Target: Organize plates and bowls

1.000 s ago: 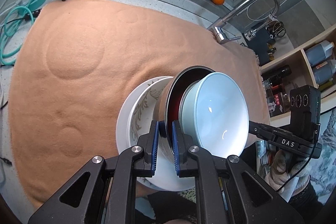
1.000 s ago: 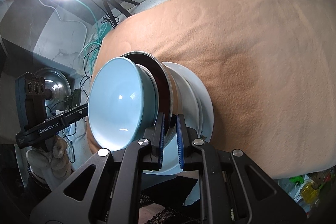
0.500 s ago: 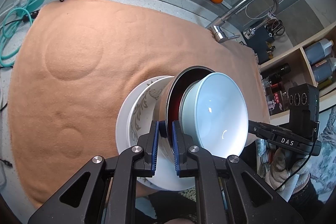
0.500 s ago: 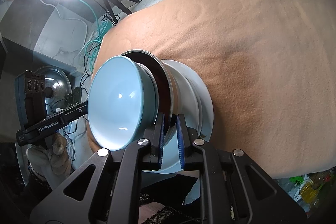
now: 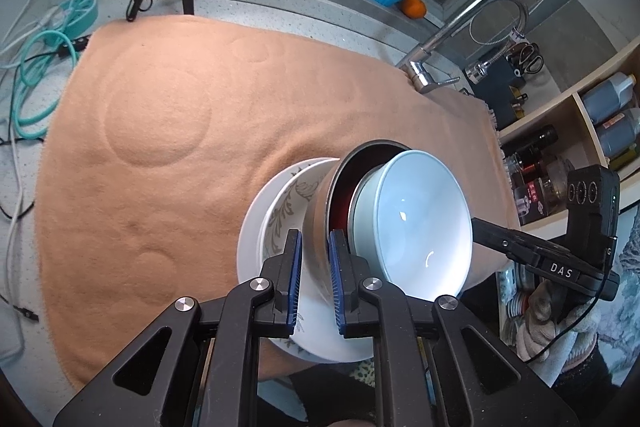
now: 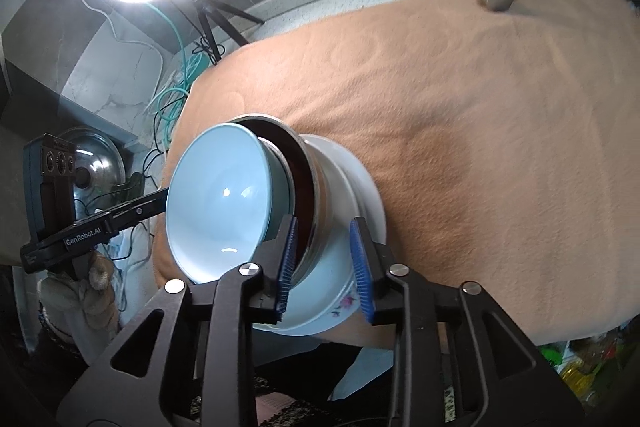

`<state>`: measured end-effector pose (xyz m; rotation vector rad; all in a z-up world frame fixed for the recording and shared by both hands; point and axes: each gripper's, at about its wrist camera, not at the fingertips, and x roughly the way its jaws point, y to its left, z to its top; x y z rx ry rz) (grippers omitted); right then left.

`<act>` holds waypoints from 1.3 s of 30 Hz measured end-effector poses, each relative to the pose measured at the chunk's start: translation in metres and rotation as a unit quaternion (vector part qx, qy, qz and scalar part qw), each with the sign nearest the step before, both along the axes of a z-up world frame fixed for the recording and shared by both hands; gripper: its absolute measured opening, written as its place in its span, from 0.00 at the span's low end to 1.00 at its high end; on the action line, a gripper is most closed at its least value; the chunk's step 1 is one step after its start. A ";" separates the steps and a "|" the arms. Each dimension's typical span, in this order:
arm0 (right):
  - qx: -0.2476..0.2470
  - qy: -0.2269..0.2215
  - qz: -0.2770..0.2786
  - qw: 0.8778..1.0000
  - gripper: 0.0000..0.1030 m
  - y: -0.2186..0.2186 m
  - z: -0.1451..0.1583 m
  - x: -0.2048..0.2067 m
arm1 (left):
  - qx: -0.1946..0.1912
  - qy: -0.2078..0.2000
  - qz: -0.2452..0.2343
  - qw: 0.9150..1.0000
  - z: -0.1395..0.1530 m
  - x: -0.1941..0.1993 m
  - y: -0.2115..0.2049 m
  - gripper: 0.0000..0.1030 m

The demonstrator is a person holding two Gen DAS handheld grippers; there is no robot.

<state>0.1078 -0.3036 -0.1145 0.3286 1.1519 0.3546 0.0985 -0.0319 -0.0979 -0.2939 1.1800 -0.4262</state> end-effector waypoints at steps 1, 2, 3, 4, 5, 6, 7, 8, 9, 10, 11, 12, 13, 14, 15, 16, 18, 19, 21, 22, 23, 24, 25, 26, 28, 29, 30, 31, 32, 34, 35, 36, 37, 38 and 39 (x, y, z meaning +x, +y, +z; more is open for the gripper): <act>-0.004 -0.004 -0.001 1.000 0.30 -0.001 0.002 -0.001 | 0.001 -0.004 0.003 1.000 0.002 -0.001 0.002 0.12; -0.011 -0.012 -0.004 1.000 0.32 -0.003 0.006 -0.003 | 0.002 -0.007 0.005 1.000 0.003 -0.002 0.003 0.12; -0.018 -0.019 -0.005 1.000 0.34 -0.003 0.008 -0.005 | 0.004 -0.012 0.007 1.000 0.005 -0.003 0.004 0.12; -0.025 -0.026 -0.007 0.999 0.39 -0.004 0.011 -0.006 | 0.008 -0.018 0.009 1.000 0.008 -0.006 0.005 0.12; -0.035 -0.035 -0.008 0.999 0.44 -0.005 0.014 -0.009 | 0.011 -0.023 0.010 1.000 0.010 -0.007 0.005 0.15; -0.047 -0.046 -0.009 0.998 0.44 -0.004 0.018 -0.012 | 0.016 -0.030 0.011 0.999 0.012 -0.010 0.005 0.17; -0.059 -0.057 -0.009 0.997 0.44 -0.003 0.022 -0.015 | 0.020 -0.035 0.012 0.999 0.013 -0.012 0.006 0.18; -0.067 -0.064 -0.008 0.996 0.45 -0.002 0.024 -0.017 | 0.024 -0.042 0.012 0.999 0.015 -0.015 0.005 0.19; -0.075 -0.073 -0.008 0.994 0.45 -0.001 0.028 -0.020 | 0.027 -0.047 0.013 0.998 0.016 -0.018 0.005 0.19; -0.079 -0.078 -0.008 0.994 0.52 0.000 0.030 -0.022 | 0.030 -0.052 0.013 0.998 0.017 -0.021 0.005 0.20; -0.084 -0.087 -0.008 0.993 0.60 0.001 0.033 -0.025 | 0.035 -0.058 0.013 0.998 0.019 -0.025 0.004 0.25; -0.087 -0.092 -0.008 0.992 0.62 0.003 0.035 -0.026 | 0.038 -0.063 0.013 0.997 0.021 -0.027 0.003 0.27; -0.091 -0.099 -0.009 0.991 0.63 0.004 0.038 -0.029 | 0.041 -0.069 0.013 0.997 0.022 -0.031 0.002 0.28; -0.093 -0.103 -0.008 0.990 0.64 0.005 0.039 -0.031 | 0.044 -0.073 0.012 0.996 0.024 -0.033 0.001 0.29; -0.096 -0.108 -0.007 0.989 0.64 0.006 0.041 -0.033 | 0.048 -0.078 0.011 0.996 0.026 -0.036 0.000 0.29; -0.101 -0.115 -0.007 0.988 0.65 0.008 0.044 -0.035 | 0.052 -0.082 0.011 0.995 0.028 -0.038 -0.001 0.34; -0.110 -0.128 -0.006 0.986 0.69 0.011 0.050 -0.039 | 0.057 -0.095 0.014 0.994 0.033 -0.044 -0.002 0.42; -0.112 -0.135 -0.005 0.984 0.70 0.013 0.053 -0.042 | 0.059 -0.101 0.015 0.993 0.035 -0.046 -0.002 0.42; -0.112 -0.144 -0.005 0.983 0.70 0.015 0.059 -0.046 | 0.065 -0.113 0.018 0.991 0.040 -0.051 -0.002 0.44; -0.114 -0.150 -0.005 0.982 0.70 0.016 0.062 -0.048 | 0.066 -0.118 0.020 0.991 0.043 -0.052 -0.002 0.49; -0.116 -0.154 -0.005 0.981 0.70 0.018 0.064 -0.049 | 0.065 -0.123 0.023 0.990 0.045 -0.055 -0.002 0.53; -0.118 -0.159 -0.004 0.980 0.71 0.020 0.067 -0.050 | 0.063 -0.127 0.026 0.990 0.048 -0.057 -0.001 0.55; -0.118 -0.162 -0.003 0.980 0.71 0.021 0.069 -0.052 | 0.062 -0.131 0.029 0.989 0.050 -0.057 -0.001 0.57; -0.116 -0.165 -0.003 0.979 0.71 0.022 0.071 -0.053 | 0.064 -0.134 0.031 0.988 0.052 -0.058 -0.001 0.58; -0.113 -0.170 -0.004 0.979 0.72 0.022 0.075 -0.055 | 0.070 -0.144 0.036 0.986 0.056 -0.061 -0.002 0.63; -0.112 -0.174 -0.004 0.978 0.79 0.023 0.077 -0.056 | 0.073 -0.151 0.038 0.985 0.058 -0.063 -0.002 0.65; -0.114 -0.180 -0.004 0.977 0.84 0.023 0.079 -0.058 | 0.077 -0.157 0.039 0.984 0.060 -0.065 -0.003 0.66; -0.116 -0.189 -0.006 0.975 0.90 0.024 0.082 -0.060 | 0.080 -0.163 0.039 0.983 0.063 -0.067 -0.004 0.69; -0.121 -0.199 -0.007 0.973 0.91 0.025 0.085 -0.063 | 0.082 -0.168 0.039 0.982 0.064 -0.069 -0.005 0.70; -0.132 -0.213 -0.006 0.968 0.91 0.028 0.089 -0.068 | 0.091 -0.180 0.042 0.979 0.068 -0.072 -0.007 0.76; -0.136 -0.219 -0.004 0.966 0.93 0.030 0.092 -0.070 | 0.098 -0.184 0.043 0.977 0.069 -0.073 -0.008 0.78; -0.139 -0.224 -0.002 0.965 0.94 0.031 0.094 -0.072 | 0.102 -0.186 0.043 0.976 0.070 -0.074 -0.009 0.78; -0.140 -0.228 -0.001 0.964 0.96 0.032 0.096 -0.073 | 0.103 -0.188 0.045 0.976 0.071 -0.075 -0.010 0.78; -0.139 -0.231 -0.001 0.963 0.99 0.033 0.097 -0.075 | 0.102 -0.189 0.049 0.975 0.072 -0.076 -0.010 0.78; -0.138 -0.233 -0.002 0.963 1.00 0.034 0.098 -0.076 | 0.103 -0.191 0.051 0.975 0.073 -0.077 -0.010 0.78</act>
